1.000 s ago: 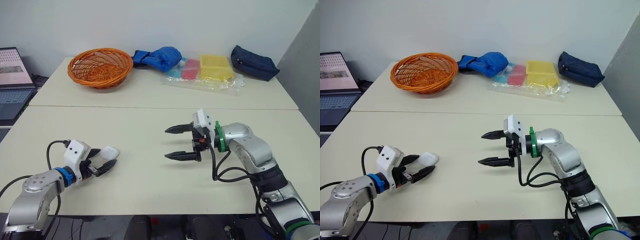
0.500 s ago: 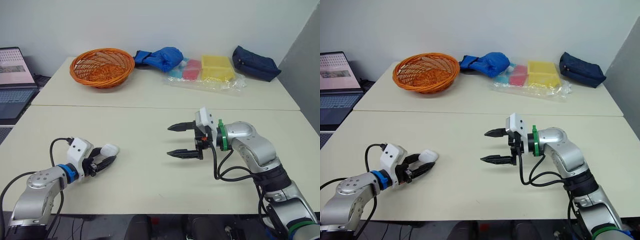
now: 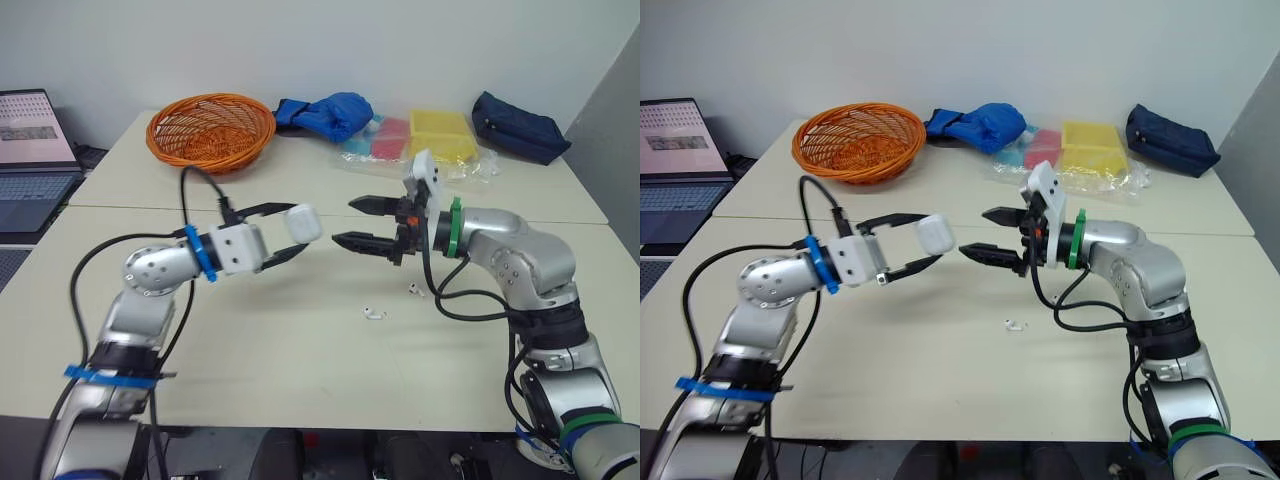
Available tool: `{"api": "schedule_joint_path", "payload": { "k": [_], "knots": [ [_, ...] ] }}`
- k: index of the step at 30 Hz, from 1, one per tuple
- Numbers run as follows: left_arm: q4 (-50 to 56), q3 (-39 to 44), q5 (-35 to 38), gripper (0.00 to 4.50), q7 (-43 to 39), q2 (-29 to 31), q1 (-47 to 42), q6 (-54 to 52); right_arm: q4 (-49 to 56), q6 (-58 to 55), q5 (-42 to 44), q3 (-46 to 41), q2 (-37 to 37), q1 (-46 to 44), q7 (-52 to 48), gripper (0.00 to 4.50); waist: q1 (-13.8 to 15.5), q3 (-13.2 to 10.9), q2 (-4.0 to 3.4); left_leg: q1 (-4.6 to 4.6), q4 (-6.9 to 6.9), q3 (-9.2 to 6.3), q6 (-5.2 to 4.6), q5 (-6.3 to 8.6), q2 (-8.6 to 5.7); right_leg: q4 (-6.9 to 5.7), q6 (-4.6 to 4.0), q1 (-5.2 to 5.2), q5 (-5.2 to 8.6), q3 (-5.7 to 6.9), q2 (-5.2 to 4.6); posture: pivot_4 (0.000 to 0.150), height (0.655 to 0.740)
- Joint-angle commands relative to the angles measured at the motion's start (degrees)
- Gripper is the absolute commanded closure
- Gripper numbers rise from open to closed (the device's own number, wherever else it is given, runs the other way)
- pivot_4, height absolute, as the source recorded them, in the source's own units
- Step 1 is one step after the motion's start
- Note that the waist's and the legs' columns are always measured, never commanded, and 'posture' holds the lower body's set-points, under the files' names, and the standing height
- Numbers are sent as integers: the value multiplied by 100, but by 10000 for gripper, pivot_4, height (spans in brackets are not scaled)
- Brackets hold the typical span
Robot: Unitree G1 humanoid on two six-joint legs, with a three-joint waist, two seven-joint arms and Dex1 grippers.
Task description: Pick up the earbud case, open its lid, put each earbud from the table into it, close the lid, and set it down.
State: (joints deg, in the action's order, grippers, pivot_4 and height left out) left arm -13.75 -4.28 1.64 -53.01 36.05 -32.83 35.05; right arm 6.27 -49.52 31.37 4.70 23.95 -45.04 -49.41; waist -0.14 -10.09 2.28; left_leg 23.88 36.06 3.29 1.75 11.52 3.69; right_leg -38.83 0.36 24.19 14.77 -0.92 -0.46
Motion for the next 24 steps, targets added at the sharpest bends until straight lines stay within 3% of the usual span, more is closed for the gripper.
{"api": "schedule_joint_path", "payload": {
  "k": [1,9,24],
  "knots": [
    [-867,-194,-356,17647,113,-70,-470,1415,86,-731,429,-301,-63,-72,298,0,-14,0,0,4,-1,0,-2,1,1,1,2,4,1,0,2,1500,7400],
    [-2007,-487,-641,17647,422,-246,-1217,2552,394,-1337,871,-530,-529,-23,941,0,-28,-1,-1,26,0,-8,-14,8,8,-4,10,21,7,3,17,1500,7400],
    [-2420,-662,-645,17647,702,-279,-1460,3046,118,-1198,675,-236,-646,88,1286,0,-33,-1,-1,24,7,-12,-14,7,8,-9,23,18,13,5,19,1500,7400]
  ]
}}
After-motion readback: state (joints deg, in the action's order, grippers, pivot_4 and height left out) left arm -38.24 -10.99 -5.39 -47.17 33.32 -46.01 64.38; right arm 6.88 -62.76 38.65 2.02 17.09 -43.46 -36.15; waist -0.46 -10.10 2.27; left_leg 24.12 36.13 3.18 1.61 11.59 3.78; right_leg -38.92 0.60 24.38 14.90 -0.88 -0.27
